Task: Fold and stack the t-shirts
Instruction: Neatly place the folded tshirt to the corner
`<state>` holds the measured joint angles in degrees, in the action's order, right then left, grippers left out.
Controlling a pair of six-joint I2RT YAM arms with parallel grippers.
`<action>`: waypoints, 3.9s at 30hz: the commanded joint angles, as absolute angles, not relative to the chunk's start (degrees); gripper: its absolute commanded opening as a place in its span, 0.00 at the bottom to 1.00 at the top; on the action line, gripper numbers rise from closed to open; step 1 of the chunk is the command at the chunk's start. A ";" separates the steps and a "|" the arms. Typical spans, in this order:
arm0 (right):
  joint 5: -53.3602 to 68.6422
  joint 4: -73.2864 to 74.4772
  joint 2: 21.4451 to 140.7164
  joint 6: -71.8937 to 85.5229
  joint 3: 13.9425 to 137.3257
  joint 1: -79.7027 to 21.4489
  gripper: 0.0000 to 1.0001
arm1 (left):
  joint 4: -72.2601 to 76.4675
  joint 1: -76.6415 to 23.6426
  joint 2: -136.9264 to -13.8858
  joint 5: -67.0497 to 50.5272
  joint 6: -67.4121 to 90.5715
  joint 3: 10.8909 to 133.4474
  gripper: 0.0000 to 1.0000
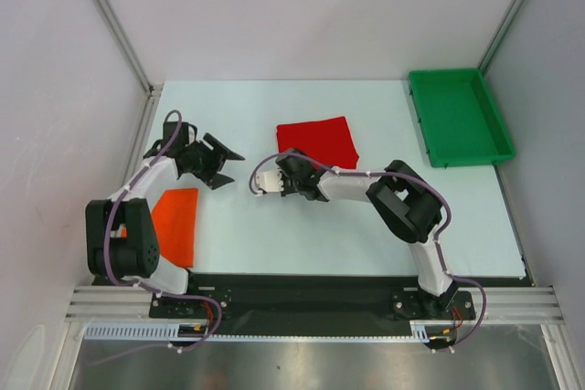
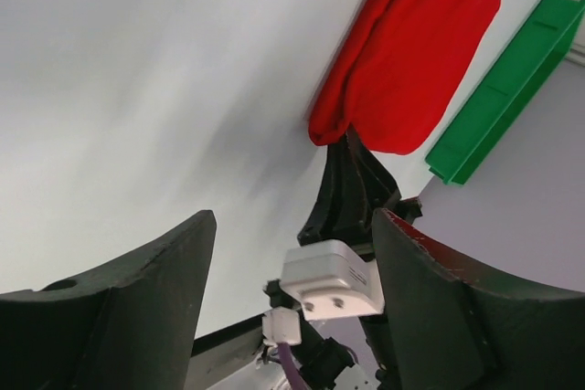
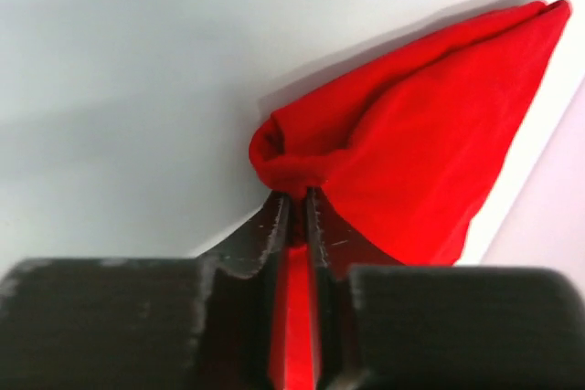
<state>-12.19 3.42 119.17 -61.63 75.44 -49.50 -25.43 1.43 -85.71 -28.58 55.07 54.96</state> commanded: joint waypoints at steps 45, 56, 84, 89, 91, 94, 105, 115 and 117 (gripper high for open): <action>4.67 11.25 87.99 -34.99 63.74 -42.63 0.47 | 1.88 -13.97 -119.55 -23.75 69.27 81.13 0.00; 2.37 13.62 70.06 -28.65 51.86 -42.19 0.61 | -23.36 -13.36 -92.21 2.87 52.04 74.27 0.00; 3.87 16.08 66.88 -28.04 52.73 -44.82 0.61 | -50.01 5.27 -78.22 19.25 32.35 82.53 0.00; 3.78 16.08 67.24 -27.51 52.73 -45.44 0.61 | -50.36 7.12 -77.70 20.12 29.18 85.16 0.00; 3.95 16.08 67.32 -27.16 52.56 -45.62 0.61 | -50.45 7.82 -77.87 19.95 27.78 87.09 0.00; 4.04 15.91 67.67 -26.72 52.47 -46.05 0.61 | -50.18 8.00 -79.18 17.06 26.46 90.16 0.00; 3.69 15.73 68.12 -26.02 52.03 -46.76 0.61 | -51.59 8.35 -79.19 15.82 28.47 92.81 0.00; 3.95 15.21 68.03 -25.14 50.98 -46.85 0.61 | -51.50 8.52 -81.03 11.34 31.02 94.04 0.00; 3.87 15.12 67.85 -25.05 50.80 -46.93 0.61 | -51.42 8.53 -81.12 11.43 31.64 93.61 0.00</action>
<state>3.75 16.25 68.20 -26.28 51.18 -46.46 -53.28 8.03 -81.30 12.78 30.11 91.22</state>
